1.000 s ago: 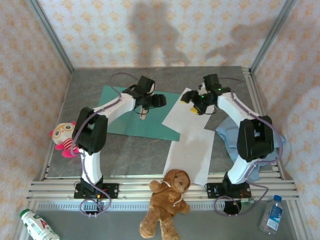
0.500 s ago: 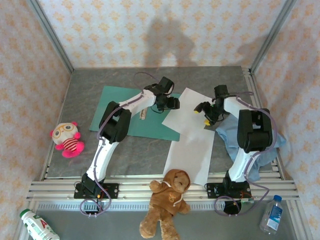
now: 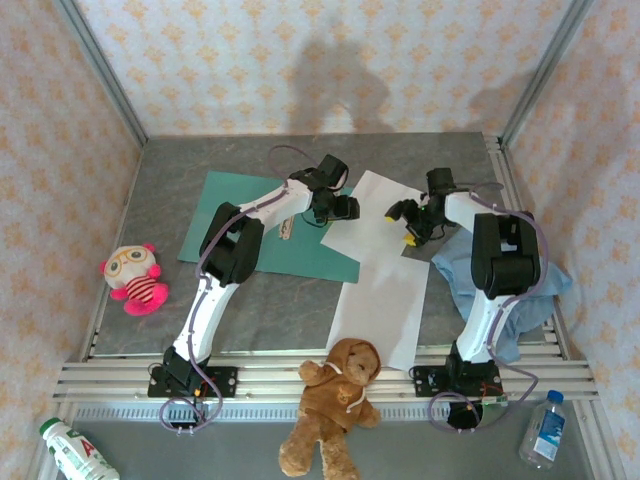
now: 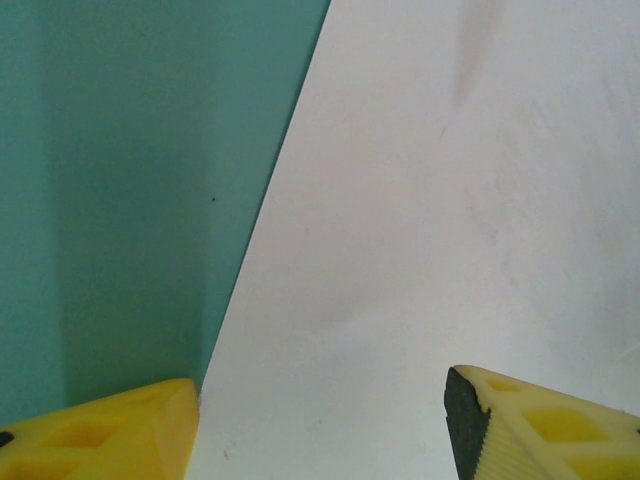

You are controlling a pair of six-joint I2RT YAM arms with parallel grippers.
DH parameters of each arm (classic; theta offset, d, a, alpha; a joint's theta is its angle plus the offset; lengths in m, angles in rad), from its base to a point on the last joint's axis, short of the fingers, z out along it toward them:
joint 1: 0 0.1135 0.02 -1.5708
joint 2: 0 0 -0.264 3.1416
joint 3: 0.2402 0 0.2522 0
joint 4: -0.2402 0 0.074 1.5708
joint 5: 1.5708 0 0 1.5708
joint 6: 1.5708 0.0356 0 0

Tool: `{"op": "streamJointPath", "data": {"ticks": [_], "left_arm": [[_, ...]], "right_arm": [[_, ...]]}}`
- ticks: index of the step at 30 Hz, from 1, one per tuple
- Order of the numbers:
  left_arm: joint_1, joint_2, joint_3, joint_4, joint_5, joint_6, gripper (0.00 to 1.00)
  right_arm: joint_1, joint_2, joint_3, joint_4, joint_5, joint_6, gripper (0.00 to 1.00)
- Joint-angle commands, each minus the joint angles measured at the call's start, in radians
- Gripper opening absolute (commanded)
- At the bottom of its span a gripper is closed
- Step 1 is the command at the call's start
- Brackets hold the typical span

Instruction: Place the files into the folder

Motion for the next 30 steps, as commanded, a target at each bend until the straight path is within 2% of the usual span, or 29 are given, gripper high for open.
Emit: {"op": "streamJointPath", "data": {"ticks": [1,6,17,23,30], "left_arm": [[-0.010,0.022,0.009,-0.019,0.010,-0.006,0.67],[-0.012,0.019,-0.008,-0.008,0.026,-0.007,0.68],[-0.011,0.006,-0.043,0.014,0.056,0.005,0.85],[-0.010,0.020,-0.039,0.013,0.067,0.001,0.84],[-0.011,0.020,-0.042,0.008,0.062,-0.005,0.77]], "right_arm": [[0.001,0.048,0.005,0.009,0.026,-0.003,0.74],[0.011,0.060,0.015,0.013,0.016,-0.001,0.74],[0.026,0.074,0.032,0.042,-0.018,0.032,0.74],[0.035,0.080,0.038,0.067,-0.032,0.062,0.74],[0.050,0.081,0.061,0.078,-0.046,0.092,0.74]]}}
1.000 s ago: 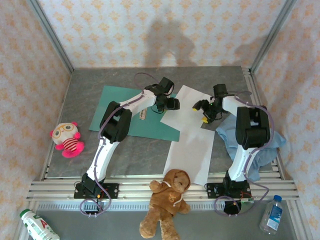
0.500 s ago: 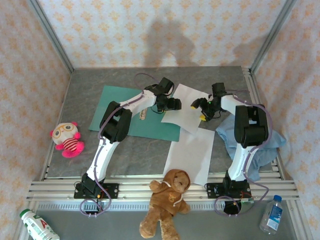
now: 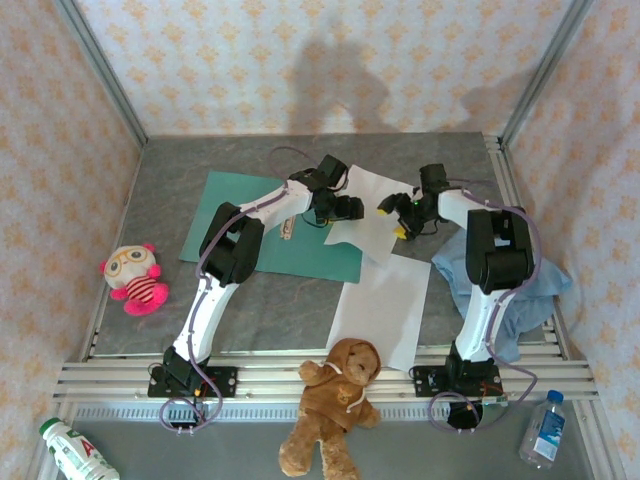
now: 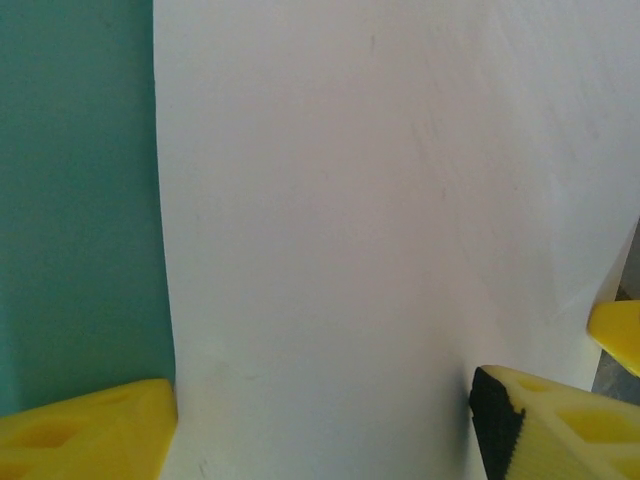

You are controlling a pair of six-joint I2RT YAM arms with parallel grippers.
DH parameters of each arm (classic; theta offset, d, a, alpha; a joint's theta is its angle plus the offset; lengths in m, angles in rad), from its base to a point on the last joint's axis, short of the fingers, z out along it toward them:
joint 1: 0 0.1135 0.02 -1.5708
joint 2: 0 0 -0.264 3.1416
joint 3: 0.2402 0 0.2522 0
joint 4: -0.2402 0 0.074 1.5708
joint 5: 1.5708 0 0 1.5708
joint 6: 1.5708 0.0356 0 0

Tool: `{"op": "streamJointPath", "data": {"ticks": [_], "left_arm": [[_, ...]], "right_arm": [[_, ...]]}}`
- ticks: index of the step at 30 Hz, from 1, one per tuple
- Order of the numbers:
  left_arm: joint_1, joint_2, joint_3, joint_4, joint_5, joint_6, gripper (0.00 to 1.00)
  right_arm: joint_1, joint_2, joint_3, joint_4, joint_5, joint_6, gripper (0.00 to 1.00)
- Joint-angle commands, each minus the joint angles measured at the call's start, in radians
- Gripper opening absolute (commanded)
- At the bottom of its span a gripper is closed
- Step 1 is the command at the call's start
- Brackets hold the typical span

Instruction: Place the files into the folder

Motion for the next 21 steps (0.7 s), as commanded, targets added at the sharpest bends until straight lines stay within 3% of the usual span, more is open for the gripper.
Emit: {"op": "streamJointPath", "data": {"ticks": [1,8,15,21], "left_arm": [[-0.010,0.018,-0.024,-0.024,0.011,-0.007,0.75],[0.002,-0.010,-0.058,0.013,0.015,-0.062,0.66],[0.035,-0.079,-0.129,0.110,0.060,-0.167,0.51],[0.054,-0.120,-0.161,0.154,0.096,-0.251,0.47]], "right_arm": [[0.015,0.028,0.018,-0.008,0.006,0.025,0.74],[0.014,-0.003,0.037,-0.039,0.001,0.016,0.74],[-0.028,-0.093,0.024,-0.061,-0.060,0.014,0.75],[-0.065,-0.165,-0.024,-0.058,-0.140,0.037,0.76]]}}
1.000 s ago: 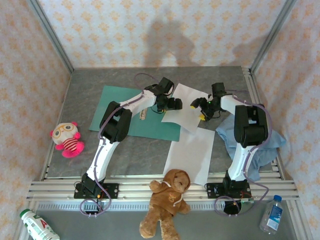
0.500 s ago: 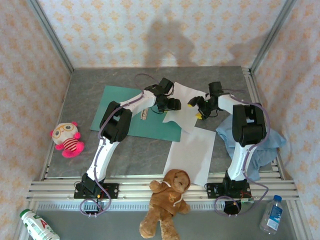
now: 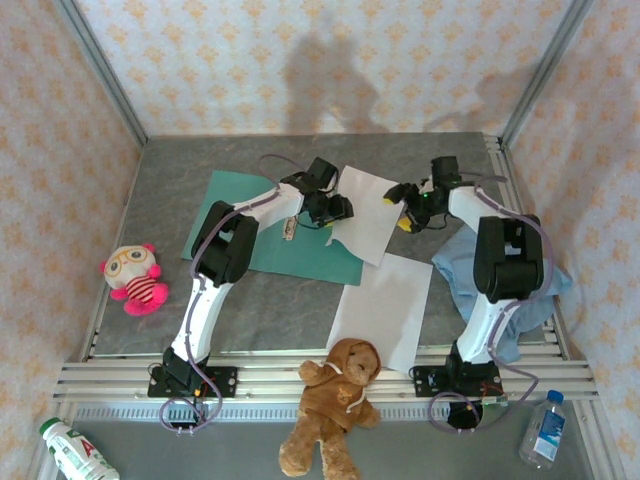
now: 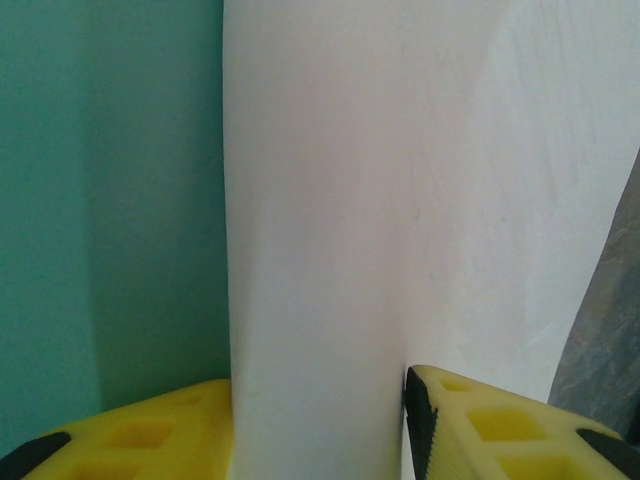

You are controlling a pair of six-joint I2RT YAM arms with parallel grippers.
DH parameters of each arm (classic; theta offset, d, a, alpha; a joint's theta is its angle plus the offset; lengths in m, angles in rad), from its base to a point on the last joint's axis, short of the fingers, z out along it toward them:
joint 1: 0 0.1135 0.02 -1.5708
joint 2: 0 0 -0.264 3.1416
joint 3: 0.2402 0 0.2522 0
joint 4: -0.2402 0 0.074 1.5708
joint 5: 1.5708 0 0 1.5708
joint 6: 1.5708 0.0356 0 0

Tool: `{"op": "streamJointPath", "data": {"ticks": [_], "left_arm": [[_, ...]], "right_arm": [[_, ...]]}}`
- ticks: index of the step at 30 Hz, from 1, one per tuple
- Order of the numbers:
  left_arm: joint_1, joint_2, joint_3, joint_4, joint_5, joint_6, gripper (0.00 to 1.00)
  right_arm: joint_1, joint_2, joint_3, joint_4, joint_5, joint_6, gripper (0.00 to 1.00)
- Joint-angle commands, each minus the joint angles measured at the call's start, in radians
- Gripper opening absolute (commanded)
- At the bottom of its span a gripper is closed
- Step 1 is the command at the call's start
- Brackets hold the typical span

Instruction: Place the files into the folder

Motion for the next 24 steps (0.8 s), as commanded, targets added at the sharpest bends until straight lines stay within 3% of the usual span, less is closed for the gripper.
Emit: {"op": "streamJointPath", "data": {"ticks": [1,12,24], "left_arm": [[0.018,-0.070,-0.032,0.036,0.036,-0.089,0.47],[0.049,-0.165,-0.156,0.163,0.111,-0.250,0.38],[0.060,-0.274,-0.297,0.295,0.172,-0.375,0.37]], "right_arm": [[-0.017,-0.060,-0.044,-0.007,-0.075,0.028,0.76],[-0.048,-0.086,-0.185,0.141,-0.210,0.139,0.77],[-0.049,-0.061,-0.314,0.391,-0.288,0.317,0.79]]}}
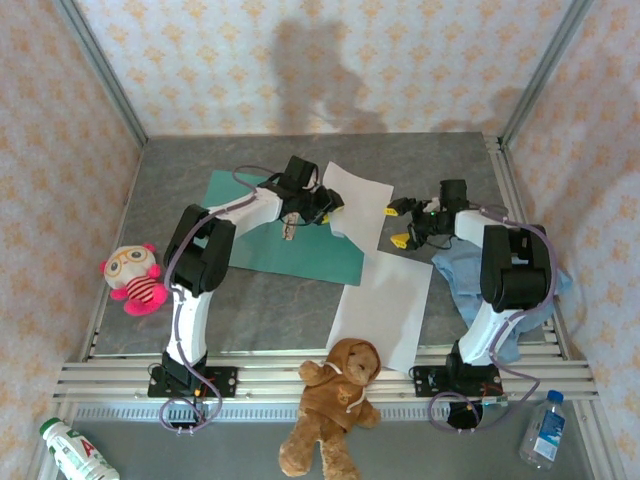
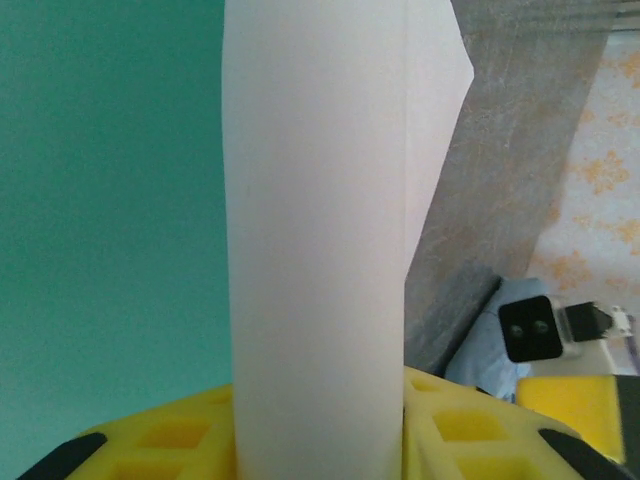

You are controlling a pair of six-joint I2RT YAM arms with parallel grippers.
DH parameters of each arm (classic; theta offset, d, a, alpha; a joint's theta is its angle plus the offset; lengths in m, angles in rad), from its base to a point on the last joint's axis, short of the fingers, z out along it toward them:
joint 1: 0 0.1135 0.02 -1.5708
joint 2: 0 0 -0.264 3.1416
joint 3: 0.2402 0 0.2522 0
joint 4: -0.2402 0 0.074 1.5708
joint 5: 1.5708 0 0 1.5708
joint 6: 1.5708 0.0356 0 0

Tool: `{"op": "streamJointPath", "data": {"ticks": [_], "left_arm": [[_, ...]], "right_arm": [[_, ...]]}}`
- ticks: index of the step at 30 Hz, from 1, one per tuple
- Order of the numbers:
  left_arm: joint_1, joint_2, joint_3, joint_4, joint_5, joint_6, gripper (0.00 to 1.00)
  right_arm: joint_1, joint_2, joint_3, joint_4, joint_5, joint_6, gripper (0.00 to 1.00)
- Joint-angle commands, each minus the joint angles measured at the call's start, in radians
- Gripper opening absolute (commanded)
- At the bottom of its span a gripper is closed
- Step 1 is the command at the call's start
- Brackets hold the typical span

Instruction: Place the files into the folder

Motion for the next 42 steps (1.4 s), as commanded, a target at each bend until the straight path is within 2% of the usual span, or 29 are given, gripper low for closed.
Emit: {"op": "streamJointPath", "data": {"ticks": [1,17,21,25,33,36,42], "left_arm": [[0.008,-0.066,-0.033,0.070,0.030,-0.057,0.36],[-0.001,-0.108,-0.123,0.203,0.083,-0.184,0.36],[-0.001,-0.109,-0.131,0.221,0.096,-0.197,0.36],[0.000,-0.113,-0.135,0.229,0.104,-0.203,0.36],[0.001,-0.120,-0.154,0.276,0.127,-0.238,0.36],[0.006,-0.126,-0.154,0.256,0.118,-0.228,0.36],[0.007,-0.131,-0.171,0.287,0.123,-0.249,0.36]], "right_arm": [[-0.006,0.002,-0.040,0.125,-0.040,0.090,0.79],[0.027,0.044,-0.097,0.341,-0.081,0.221,0.76],[0.027,0.061,-0.113,0.446,-0.091,0.282,0.71],[0.030,0.089,-0.128,0.622,-0.100,0.393,0.63],[0.034,0.073,-0.139,0.730,-0.115,0.422,0.54],[0.034,0.066,-0.144,0.711,-0.124,0.388,0.55],[0.038,0.088,-0.113,0.464,-0.124,0.206,0.67]]}}
